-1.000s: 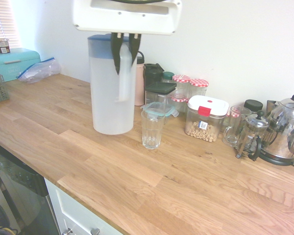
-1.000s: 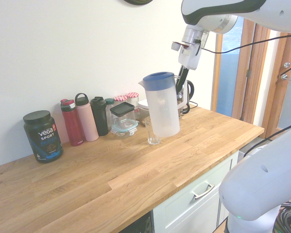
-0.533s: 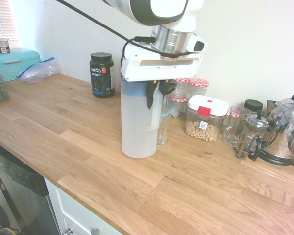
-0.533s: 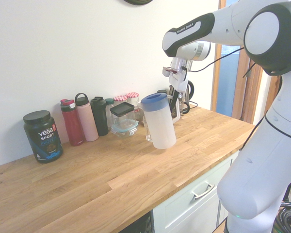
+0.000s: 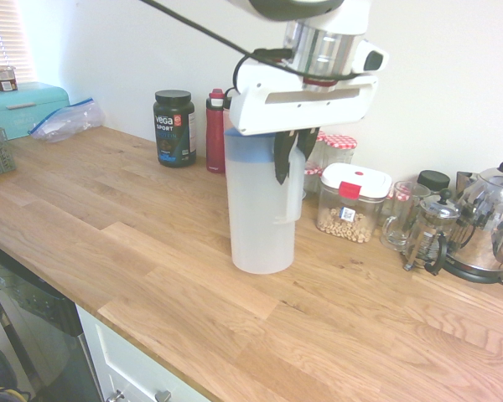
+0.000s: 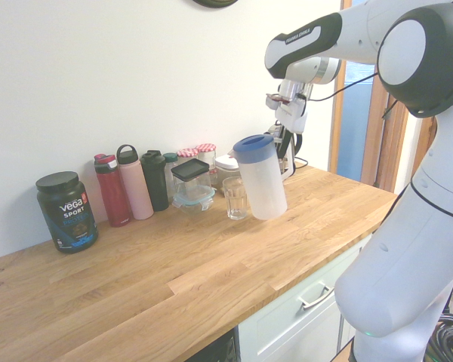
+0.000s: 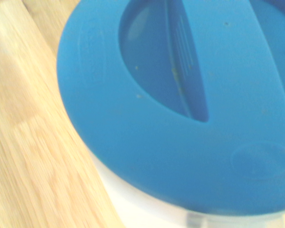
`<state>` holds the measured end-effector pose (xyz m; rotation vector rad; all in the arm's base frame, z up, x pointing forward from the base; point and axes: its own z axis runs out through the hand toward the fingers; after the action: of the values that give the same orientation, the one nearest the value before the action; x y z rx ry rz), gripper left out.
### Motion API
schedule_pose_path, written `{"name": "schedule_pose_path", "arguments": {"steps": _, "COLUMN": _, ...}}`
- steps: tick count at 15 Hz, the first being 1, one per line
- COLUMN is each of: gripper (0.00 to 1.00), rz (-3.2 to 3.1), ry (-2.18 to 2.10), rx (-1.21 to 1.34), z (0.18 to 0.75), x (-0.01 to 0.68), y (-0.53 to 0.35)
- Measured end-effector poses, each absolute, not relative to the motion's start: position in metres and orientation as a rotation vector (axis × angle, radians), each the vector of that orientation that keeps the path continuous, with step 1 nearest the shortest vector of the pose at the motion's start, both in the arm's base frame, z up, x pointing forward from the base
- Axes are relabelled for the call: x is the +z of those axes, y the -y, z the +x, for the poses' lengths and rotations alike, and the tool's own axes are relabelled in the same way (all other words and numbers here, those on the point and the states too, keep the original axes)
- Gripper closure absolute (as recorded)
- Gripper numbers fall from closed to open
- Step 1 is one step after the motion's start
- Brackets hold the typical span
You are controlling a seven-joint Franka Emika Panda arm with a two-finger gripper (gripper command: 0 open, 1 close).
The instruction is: Pour me some water
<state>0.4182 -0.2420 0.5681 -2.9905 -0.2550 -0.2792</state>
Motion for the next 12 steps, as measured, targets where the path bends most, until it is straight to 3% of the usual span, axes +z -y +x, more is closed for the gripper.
{"name": "schedule_pose_path", "arguments": {"steps": 5, "gripper": 1.0, "rz": -3.059, "ry": 0.18, "rx": -0.342, "z": 0.396, "x": 0.624, "y": 0.286}}
{"name": "schedule_pose_path", "arguments": {"steps": 12, "gripper": 1.0, "rz": -3.375, "ry": 0.291, "rx": -0.052, "z": 0.448, "x": 0.618, "y": 0.273}}
